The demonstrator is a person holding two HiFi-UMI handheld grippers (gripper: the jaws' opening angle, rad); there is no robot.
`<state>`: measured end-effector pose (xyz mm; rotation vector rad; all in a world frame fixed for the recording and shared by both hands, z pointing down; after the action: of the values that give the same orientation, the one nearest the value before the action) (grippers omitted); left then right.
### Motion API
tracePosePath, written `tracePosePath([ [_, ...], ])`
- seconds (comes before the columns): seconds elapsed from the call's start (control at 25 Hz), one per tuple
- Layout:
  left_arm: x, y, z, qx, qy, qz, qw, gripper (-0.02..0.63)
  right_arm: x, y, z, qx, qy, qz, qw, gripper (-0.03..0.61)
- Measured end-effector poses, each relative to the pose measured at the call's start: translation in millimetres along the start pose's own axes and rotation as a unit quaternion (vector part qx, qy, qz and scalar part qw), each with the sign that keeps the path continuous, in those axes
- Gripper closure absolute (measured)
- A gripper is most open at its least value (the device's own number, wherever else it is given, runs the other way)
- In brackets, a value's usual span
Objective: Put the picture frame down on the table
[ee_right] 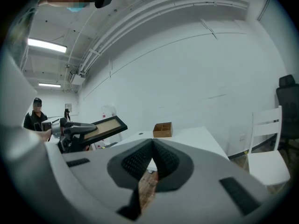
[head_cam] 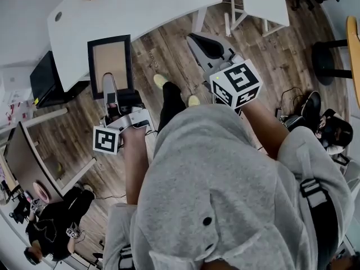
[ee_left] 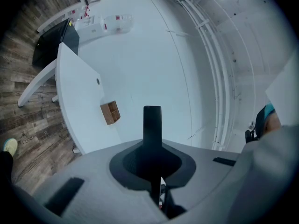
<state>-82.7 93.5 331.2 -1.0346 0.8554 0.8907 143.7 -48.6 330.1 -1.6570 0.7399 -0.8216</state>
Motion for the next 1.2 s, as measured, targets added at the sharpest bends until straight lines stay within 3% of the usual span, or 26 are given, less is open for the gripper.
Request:
tracePosePath([
  [1.2, -96, 80, -112, 0.013, 0.054, 0.045, 0.9974, 0.588, 17, 29, -171, -0.043, 0.0, 0.012, 0.999, 0.552],
])
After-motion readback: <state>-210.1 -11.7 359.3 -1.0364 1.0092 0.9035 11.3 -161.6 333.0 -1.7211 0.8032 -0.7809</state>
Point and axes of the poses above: the fingertips, and each gripper's own axes: z backward along the fingers, x to its right, y out of its top, the point moved 5 cm from there along z, backward along the fingers, and after that the axes turned 4 degrees about -y, right-handed, at the moved point
